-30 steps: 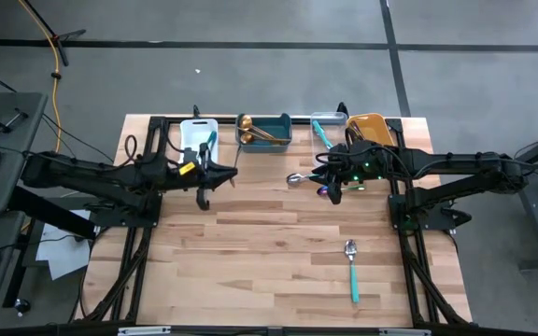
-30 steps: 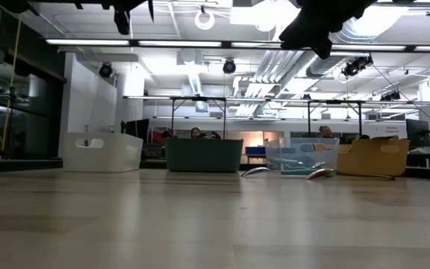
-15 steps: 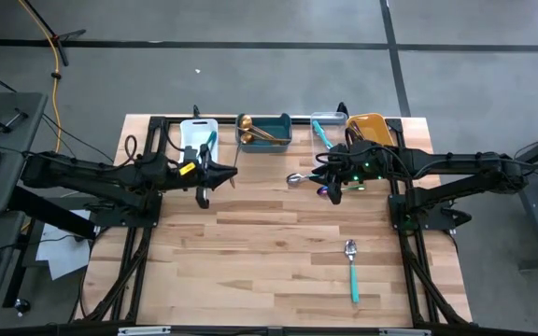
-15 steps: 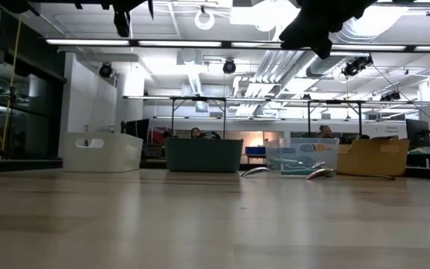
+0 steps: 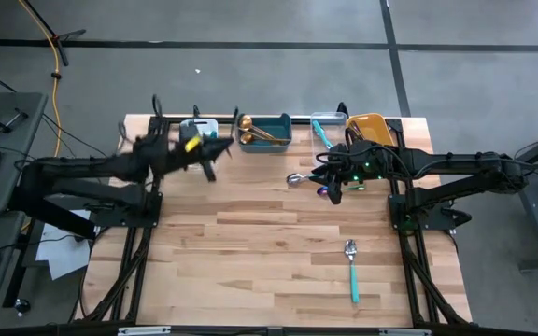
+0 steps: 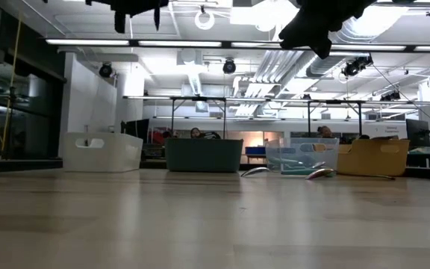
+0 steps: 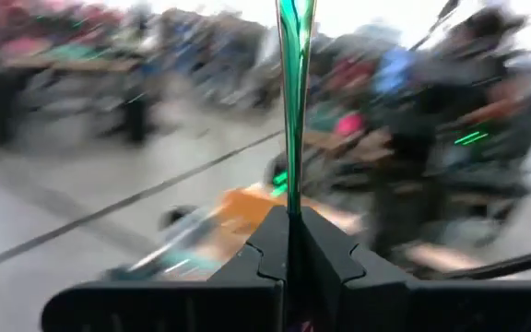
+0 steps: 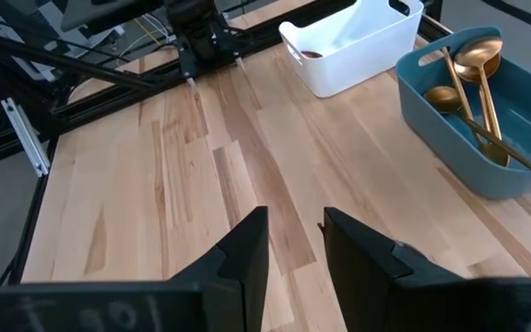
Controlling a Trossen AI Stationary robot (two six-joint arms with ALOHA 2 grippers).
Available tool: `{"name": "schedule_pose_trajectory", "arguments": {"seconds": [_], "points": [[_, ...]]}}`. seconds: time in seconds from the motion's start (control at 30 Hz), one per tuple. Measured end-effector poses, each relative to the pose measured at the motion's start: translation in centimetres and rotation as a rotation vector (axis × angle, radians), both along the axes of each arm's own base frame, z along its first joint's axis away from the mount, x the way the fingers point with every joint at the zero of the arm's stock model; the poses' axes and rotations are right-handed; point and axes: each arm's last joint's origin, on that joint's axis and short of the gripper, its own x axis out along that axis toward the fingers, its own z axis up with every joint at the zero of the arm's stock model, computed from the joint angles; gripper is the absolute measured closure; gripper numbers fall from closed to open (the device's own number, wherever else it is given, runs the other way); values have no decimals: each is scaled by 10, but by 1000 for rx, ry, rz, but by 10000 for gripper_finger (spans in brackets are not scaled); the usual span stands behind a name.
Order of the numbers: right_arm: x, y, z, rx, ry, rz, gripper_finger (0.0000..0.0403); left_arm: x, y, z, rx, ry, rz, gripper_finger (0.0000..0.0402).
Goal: Sort silverware by color (type)
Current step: Put the green spoon into the white bin
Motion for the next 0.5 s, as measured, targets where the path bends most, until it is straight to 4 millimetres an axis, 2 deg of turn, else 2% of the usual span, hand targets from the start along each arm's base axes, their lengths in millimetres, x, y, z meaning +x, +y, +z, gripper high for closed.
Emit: {"name": "schedule_pose_trajectory", "arguments": {"seconds": [0.1,0.23,0.37,0.5], "points": [[0,0,0,-8,1,-14,302,-6,28,16,-36,169,145,396],[0,-2,0,-25,3,-47,302,-23,64,18,-126,396,337,396],[0,-2,0,-5,0,-72,302,-42,87,-4,-233,575,474,396],[0,-2,0,15,-3,-83,302,-56,97,-36,-374,686,557,396]]}}
